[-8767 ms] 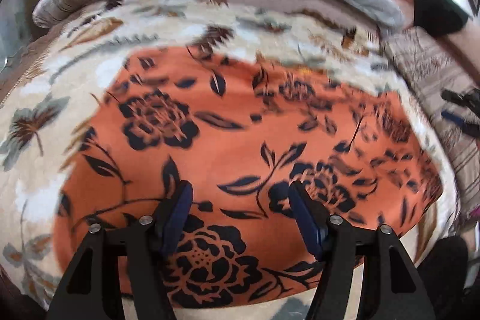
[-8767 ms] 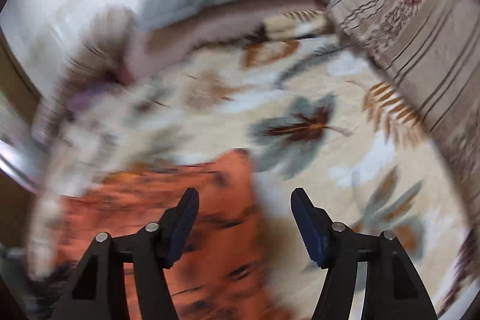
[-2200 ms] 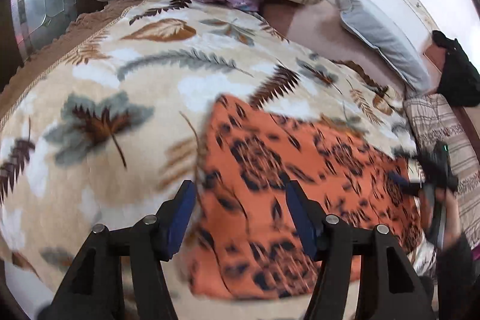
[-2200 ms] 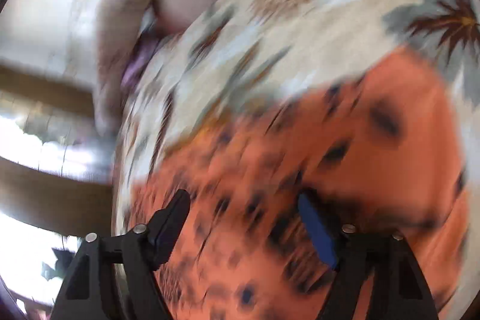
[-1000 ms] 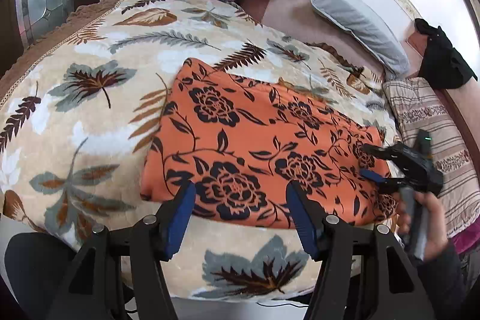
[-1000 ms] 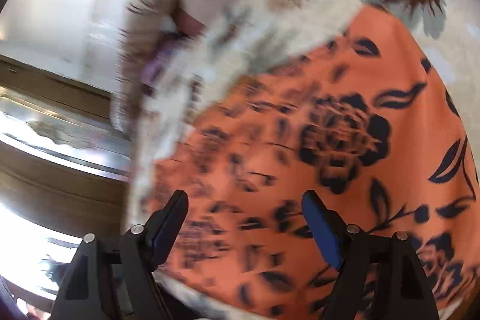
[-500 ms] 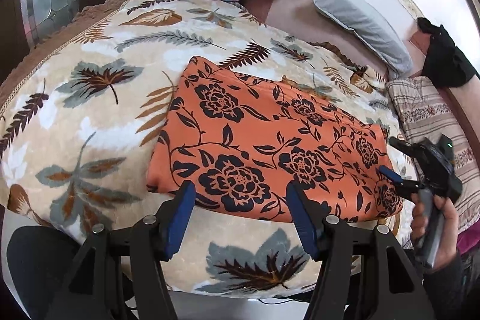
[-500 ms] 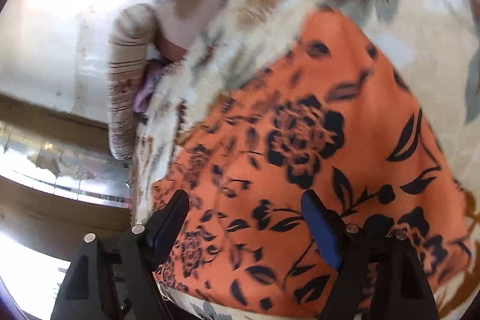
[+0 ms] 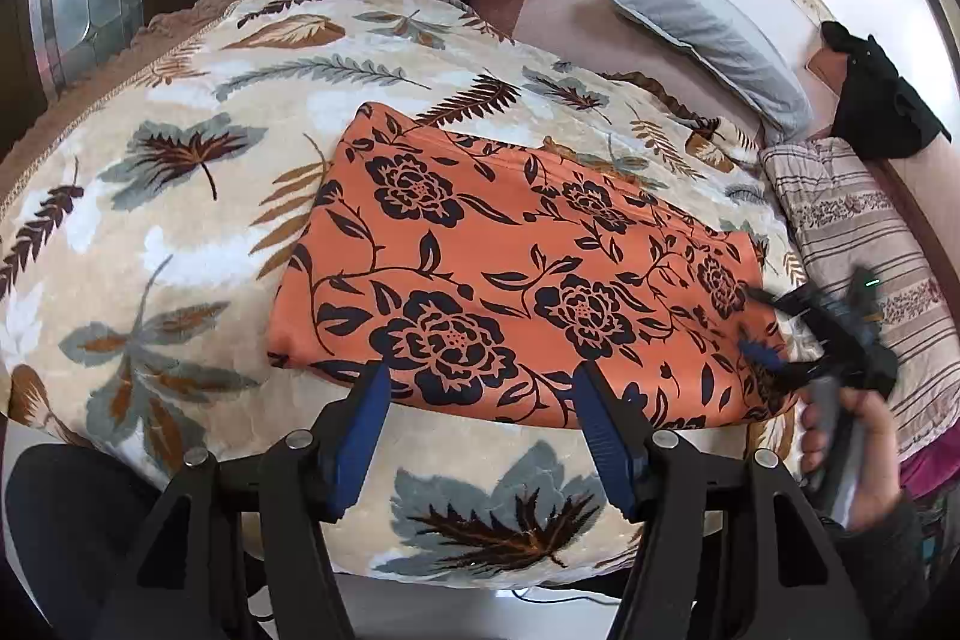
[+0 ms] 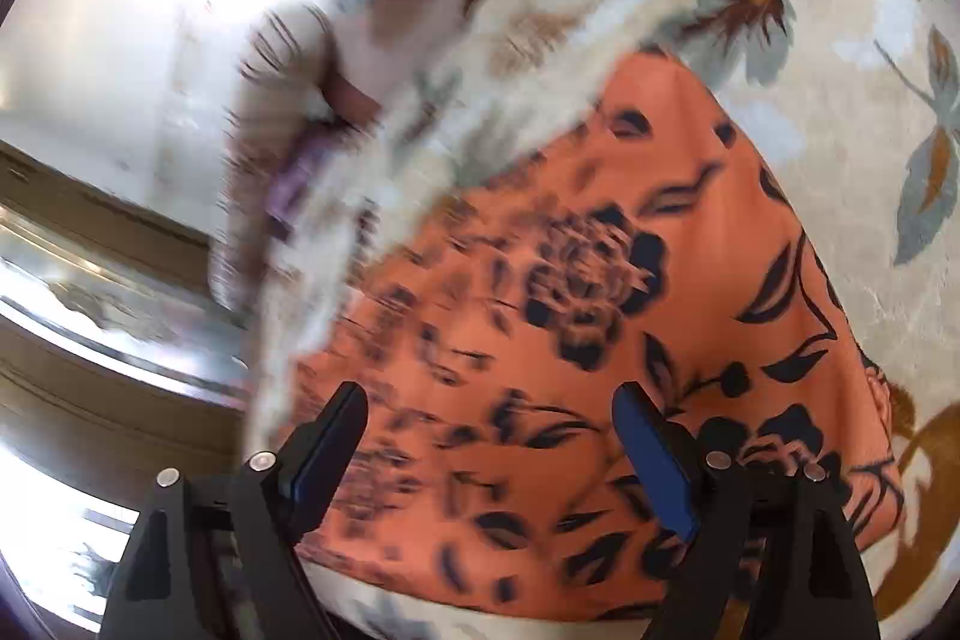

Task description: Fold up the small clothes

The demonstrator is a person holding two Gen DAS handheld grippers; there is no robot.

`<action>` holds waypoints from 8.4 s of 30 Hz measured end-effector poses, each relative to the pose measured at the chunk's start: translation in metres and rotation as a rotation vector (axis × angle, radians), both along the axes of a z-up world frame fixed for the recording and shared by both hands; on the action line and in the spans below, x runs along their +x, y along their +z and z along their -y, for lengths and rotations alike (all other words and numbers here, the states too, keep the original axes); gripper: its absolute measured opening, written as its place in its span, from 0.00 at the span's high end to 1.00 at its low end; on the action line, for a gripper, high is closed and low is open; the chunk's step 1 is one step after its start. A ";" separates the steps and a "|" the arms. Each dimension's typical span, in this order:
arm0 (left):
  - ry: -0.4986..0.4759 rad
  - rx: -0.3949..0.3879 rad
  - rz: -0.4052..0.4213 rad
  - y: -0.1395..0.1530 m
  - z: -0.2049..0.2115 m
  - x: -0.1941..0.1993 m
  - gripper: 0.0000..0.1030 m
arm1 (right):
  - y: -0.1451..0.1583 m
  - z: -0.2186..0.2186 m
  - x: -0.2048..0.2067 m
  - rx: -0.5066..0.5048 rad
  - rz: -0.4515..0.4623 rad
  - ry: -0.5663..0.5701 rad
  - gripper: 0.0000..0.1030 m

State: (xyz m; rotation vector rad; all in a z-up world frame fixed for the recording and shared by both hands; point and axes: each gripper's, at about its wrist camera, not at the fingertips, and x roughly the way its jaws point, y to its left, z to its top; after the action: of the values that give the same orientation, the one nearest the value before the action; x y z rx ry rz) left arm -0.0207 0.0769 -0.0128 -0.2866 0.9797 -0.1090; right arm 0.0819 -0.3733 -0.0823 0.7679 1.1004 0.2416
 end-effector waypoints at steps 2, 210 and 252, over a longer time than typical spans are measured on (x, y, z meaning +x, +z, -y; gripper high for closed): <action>-0.001 0.005 0.008 -0.001 0.000 -0.001 0.38 | 0.010 0.007 -0.013 0.043 0.049 -0.047 0.17; 0.121 0.169 0.036 -0.071 -0.088 0.091 0.19 | -0.007 -0.197 0.045 0.092 0.070 0.251 0.61; 0.139 0.328 -0.067 -0.048 -0.067 0.098 0.19 | 0.005 -0.217 0.017 -0.063 0.137 0.364 0.60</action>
State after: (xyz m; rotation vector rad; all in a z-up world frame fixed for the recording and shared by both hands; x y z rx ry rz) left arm 0.0771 0.1438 -0.0612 -0.0566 1.0233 0.1878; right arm 0.0991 -0.1562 -0.0769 0.4828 1.1066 0.5563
